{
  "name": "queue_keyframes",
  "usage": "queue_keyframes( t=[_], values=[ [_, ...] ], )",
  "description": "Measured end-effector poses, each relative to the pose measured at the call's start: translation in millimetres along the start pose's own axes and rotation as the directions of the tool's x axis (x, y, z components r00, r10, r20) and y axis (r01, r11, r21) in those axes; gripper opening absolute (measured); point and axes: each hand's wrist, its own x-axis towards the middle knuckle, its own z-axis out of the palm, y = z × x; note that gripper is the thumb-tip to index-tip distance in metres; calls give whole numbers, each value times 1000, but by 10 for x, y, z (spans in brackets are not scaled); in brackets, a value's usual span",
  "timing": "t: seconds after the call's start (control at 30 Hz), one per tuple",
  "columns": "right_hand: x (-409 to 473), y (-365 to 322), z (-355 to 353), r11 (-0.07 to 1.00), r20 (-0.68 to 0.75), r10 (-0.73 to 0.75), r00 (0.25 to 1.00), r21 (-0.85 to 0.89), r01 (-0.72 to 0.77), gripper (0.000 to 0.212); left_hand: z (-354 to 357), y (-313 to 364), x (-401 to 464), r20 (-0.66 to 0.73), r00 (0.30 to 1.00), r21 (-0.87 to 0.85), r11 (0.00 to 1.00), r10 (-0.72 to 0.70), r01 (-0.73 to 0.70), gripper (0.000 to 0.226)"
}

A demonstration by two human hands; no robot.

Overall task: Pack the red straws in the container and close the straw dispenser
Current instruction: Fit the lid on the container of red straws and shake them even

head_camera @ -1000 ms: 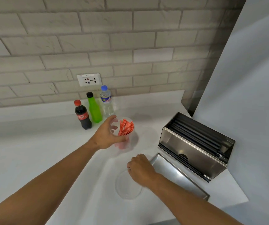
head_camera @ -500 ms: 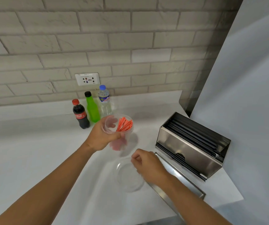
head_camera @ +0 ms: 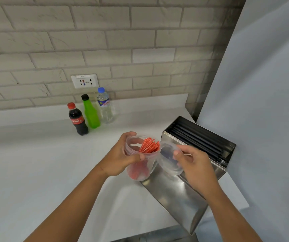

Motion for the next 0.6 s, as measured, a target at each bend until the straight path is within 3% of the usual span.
queue_keyframes(
  t=[0.07,0.27,0.43,0.6],
  values=[
    [-34,39,-2,1000,-56,1,998,4,-1,11,81,13,-8,-1,1000,12,1000,3,-3,96],
    [-146,99,50,970,-67,-162,984,173,172,16,313,61,-35,-61,997,-31,998,44,-46,86],
    [-235,100,97,960,-44,-225,973,162,229,22,417,107,-109,-82,996,-4,999,42,-42,85],
    [-315,92,129,961,8,-231,973,156,227,23,510,94,-224,-103,994,-46,998,38,-43,69]
  ],
)
